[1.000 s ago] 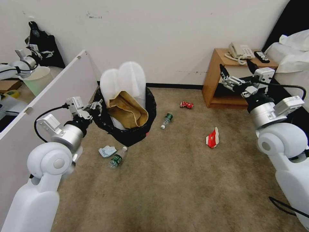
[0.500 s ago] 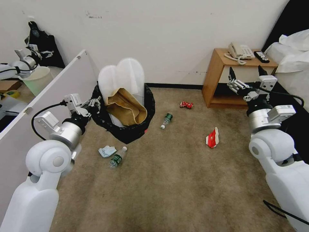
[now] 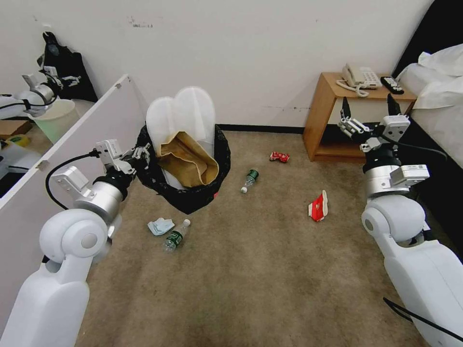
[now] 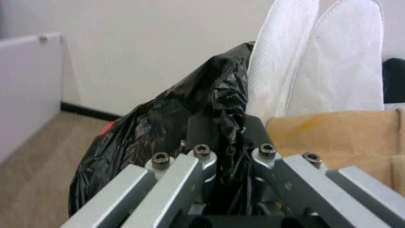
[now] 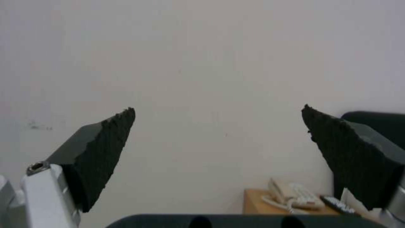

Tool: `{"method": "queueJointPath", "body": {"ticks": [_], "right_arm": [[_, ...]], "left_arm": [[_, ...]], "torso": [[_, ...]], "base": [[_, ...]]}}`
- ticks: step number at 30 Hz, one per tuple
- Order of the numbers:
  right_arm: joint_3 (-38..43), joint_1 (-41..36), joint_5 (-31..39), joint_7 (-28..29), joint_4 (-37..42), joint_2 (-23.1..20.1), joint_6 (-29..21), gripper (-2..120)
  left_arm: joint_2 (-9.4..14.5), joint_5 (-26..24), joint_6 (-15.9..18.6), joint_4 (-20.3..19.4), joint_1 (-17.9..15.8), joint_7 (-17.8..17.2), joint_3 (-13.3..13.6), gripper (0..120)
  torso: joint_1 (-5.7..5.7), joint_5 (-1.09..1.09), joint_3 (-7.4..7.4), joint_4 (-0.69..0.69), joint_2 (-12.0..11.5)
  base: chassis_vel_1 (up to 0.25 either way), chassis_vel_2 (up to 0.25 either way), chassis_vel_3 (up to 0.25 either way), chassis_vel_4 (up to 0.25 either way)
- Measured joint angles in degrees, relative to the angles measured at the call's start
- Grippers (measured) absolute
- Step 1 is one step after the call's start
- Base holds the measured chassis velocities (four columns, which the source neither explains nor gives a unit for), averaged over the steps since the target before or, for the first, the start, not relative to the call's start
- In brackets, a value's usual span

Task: Pick up the trash bin, then pick up the garbage from the floor and place it into the trash bin.

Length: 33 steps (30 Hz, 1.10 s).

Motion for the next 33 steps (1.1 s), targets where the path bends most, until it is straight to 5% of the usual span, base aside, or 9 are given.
{"method": "queueJointPath", "body": {"ticks": [19,33], "right_arm": [[0.01,0.41,0.66,-0.09,-0.05,0.97,0.69,100],[-0.31,0.98,0.77,-0.24,-0.27,0.91,1.04,100]], "left_arm": [[-0.05,2.43,-1.67,0.10,-0.48,0.84,0.48,4],[-0.23,2.07,-1.65,0.11,-0.51,0.80,0.47,4]], "torso": [[0.00,0.01,0.00,0.00,0.00],[0.01,-0.01,0.03,0.02,0.00]], "base": [[0.000,0.000,0.000,0.000],[-0.155,0.149,0.143,-0.141]]}}
